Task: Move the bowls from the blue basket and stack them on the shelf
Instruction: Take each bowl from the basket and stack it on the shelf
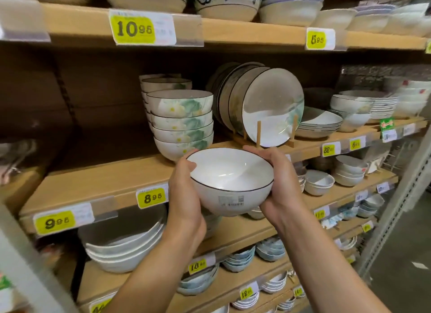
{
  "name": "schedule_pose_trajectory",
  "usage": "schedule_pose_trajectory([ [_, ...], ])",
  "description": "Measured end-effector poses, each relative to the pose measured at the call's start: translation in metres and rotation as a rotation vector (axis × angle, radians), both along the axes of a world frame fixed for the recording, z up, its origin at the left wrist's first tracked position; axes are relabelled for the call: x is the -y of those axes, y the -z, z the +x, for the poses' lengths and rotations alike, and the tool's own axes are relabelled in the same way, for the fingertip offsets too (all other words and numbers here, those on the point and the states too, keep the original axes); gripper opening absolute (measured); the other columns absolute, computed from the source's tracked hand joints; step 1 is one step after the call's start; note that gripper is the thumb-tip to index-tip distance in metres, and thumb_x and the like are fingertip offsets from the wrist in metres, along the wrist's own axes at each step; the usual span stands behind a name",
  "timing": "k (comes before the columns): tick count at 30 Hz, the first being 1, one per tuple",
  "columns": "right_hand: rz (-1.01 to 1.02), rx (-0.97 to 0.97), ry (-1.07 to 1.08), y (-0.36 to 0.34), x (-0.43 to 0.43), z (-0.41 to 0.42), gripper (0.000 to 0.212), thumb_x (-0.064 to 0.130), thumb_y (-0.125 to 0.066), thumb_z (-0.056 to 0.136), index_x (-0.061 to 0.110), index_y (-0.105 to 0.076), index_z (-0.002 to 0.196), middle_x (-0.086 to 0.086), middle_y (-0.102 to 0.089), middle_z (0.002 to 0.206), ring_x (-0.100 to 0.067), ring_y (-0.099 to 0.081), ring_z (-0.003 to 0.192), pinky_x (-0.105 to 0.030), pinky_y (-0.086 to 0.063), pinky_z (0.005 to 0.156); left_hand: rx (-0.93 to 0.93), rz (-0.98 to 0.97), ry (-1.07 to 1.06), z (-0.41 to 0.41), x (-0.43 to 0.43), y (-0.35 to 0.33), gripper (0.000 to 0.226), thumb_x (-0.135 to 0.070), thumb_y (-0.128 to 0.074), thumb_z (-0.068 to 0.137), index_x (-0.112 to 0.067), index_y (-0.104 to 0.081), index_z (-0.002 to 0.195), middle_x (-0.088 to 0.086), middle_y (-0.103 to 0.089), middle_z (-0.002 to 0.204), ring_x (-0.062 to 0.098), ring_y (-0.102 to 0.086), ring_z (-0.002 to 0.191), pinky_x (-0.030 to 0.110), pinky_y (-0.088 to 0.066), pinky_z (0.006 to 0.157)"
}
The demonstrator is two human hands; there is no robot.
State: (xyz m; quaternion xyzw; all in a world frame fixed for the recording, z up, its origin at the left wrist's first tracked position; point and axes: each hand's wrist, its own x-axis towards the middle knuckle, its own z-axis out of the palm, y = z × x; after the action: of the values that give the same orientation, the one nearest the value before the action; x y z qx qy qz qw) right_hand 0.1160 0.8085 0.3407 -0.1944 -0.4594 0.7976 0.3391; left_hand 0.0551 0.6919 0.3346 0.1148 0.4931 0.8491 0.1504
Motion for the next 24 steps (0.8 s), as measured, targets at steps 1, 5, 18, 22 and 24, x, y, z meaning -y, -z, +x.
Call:
schedule_pose_trajectory([
  [1, -0.002, -0.002, -0.028, -0.001, -0.004, -0.005, 0.028, 0.022, -0.054, 0.086, 0.009, -0.074, 0.101, -0.007, -0.076, 0.091, -0.022, -0.071, 0.079, -0.031, -0.056, 0.066, -0.002, -0.005, -0.018, -0.001, -0.001, -0.001, 0.034, -0.025, -0.042, 0.088, -0.028, -0.070, 0.108, -0.001, -0.075, 0.103, 0.023, -0.067, 0.101, 0.039, -0.055, 0.082],
  [5, -0.055, -0.009, -0.137, -0.012, -0.017, -0.020, 0.031, 0.020, -0.052, 0.084, 0.005, -0.074, 0.100, -0.016, -0.074, 0.102, -0.028, -0.070, 0.086, -0.036, -0.057, 0.074, -0.080, -0.056, -0.043, -0.003, -0.003, -0.005, 0.055, -0.043, -0.057, 0.069, -0.031, -0.062, 0.122, 0.001, -0.067, 0.121, 0.023, -0.061, 0.114, 0.049, -0.047, 0.102],
  [18, -0.031, 0.010, -0.208, -0.007, -0.022, -0.027, 0.036, 0.032, -0.059, 0.080, 0.021, -0.068, 0.113, -0.007, -0.067, 0.117, -0.027, -0.063, 0.107, -0.041, -0.054, 0.086, -0.087, 0.012, -0.255, 0.007, -0.025, 0.004, 0.059, -0.037, -0.055, 0.067, -0.025, -0.057, 0.124, 0.001, -0.068, 0.116, 0.021, -0.062, 0.112, 0.041, -0.052, 0.092],
  [22, 0.031, -0.012, -0.341, -0.006, -0.030, -0.025, 0.048, 0.035, -0.060, 0.066, 0.022, -0.071, 0.111, -0.005, -0.067, 0.120, -0.026, -0.061, 0.112, -0.040, -0.052, 0.091, 0.015, 0.075, -0.227, 0.003, -0.019, -0.005, 0.048, -0.036, -0.048, 0.066, -0.015, -0.068, 0.104, 0.014, -0.070, 0.112, 0.035, -0.061, 0.112, 0.054, -0.044, 0.099],
  [24, -0.038, -0.019, -0.503, -0.016, -0.039, -0.027, 0.050, 0.029, -0.056, 0.072, 0.009, -0.069, 0.115, -0.012, -0.070, 0.112, -0.031, -0.063, 0.106, -0.037, -0.052, 0.082, 0.013, 0.071, -0.155, 0.000, -0.017, -0.009, 0.038, -0.035, -0.048, 0.067, -0.021, -0.074, 0.090, 0.010, -0.074, 0.101, 0.030, -0.066, 0.100, 0.044, -0.051, 0.084],
])
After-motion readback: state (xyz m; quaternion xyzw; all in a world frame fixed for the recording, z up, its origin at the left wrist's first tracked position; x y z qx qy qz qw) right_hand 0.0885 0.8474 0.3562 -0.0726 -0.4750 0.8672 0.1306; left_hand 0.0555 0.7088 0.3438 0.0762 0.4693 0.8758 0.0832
